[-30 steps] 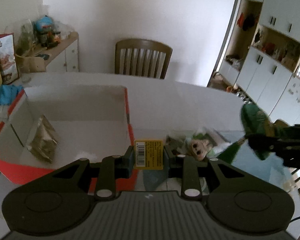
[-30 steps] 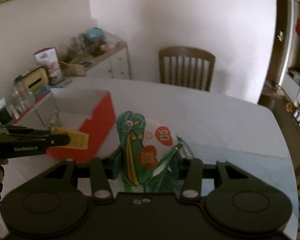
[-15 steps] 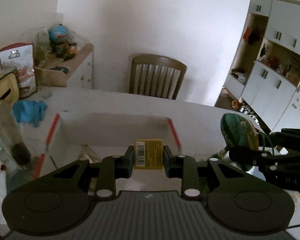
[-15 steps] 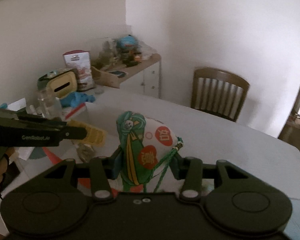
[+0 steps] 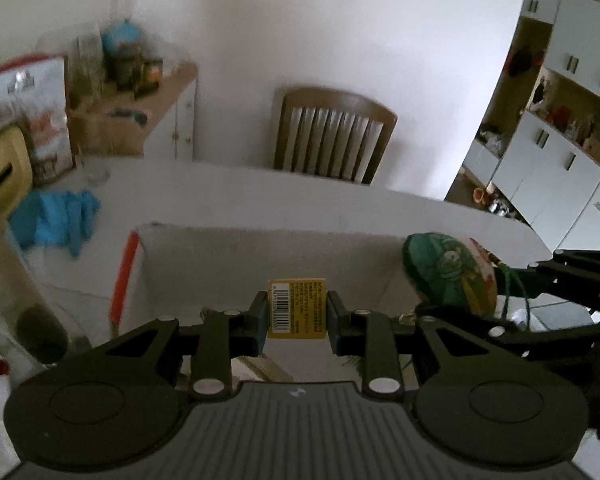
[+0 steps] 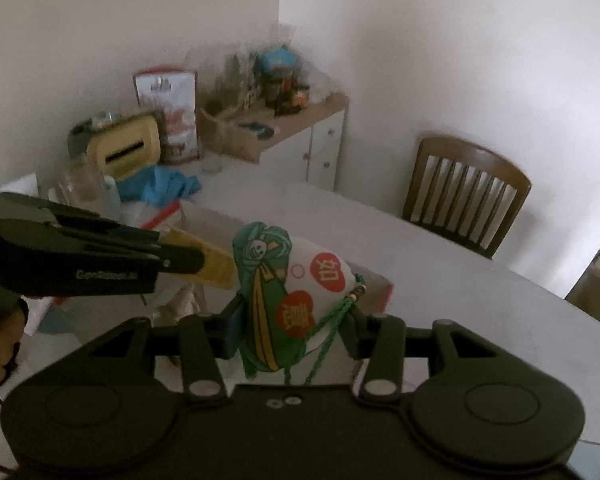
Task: Organize objects
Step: 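Carry yellow box in left tool and green packet in right tool to cardboard box, then open left tool to drop yellow box while right tool releases green packet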
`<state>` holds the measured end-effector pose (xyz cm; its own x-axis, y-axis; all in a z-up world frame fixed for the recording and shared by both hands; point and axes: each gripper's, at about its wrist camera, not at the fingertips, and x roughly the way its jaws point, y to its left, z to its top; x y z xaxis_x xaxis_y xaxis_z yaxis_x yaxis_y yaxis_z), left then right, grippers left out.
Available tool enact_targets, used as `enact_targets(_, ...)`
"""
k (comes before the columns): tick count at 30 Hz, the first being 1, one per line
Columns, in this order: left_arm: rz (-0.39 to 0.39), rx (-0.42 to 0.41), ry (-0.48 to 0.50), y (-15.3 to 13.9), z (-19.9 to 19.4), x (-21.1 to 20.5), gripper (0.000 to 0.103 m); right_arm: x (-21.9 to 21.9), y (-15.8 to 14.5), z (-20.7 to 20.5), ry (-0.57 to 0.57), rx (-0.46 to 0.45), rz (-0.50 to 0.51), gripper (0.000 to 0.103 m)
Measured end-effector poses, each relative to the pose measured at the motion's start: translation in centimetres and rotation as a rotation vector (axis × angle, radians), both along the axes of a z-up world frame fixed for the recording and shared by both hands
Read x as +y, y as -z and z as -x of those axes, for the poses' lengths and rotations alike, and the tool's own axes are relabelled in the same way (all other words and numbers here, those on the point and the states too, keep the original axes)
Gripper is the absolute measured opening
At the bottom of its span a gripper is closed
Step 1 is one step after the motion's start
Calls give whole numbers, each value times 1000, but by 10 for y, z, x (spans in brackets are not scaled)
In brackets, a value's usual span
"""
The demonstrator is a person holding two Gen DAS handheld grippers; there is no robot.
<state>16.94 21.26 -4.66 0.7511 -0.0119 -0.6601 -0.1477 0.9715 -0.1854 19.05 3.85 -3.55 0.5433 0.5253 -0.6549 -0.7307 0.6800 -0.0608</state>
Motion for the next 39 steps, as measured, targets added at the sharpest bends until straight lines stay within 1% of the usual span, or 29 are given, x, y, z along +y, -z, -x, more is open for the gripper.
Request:
enact_targets(4,-20,33,22,16,-18,4,28,17,21,-7,-14,32,56,46)
enact_targets(8,-29,56,50,27,-35,9,28,31,43,-6,-31,37,129,46)
enact_targets(13,-51,106,86,45,-51,8,28,40,66,-3,-41,89,172,47)
enact_targets(16,-50,126,98,54,-55,8,28,42,74,0,-52,112,187,47)
enact_targets(22,-42,177,119,64,-61,8,28,44,82,4,-54,155,192,47)
enact_targets(25,-40,234,135,70,-66,7,29,46,85,3,-48,173,194,48)
enact_targets(30,-72,244,155,70,-67,2,29,49,88,0,-37,218,184,49)
enact_targets(32,-80,248,160,70,-68,2,29,49,89,-4,-25,240,180,51)
enact_targets(37,-97,248,165,67,-63,0,29,46,87,-3,-18,253,168,53)
enact_targets(39,-104,249,168,66,-60,-1,31,44,85,-3,-17,255,159,53)
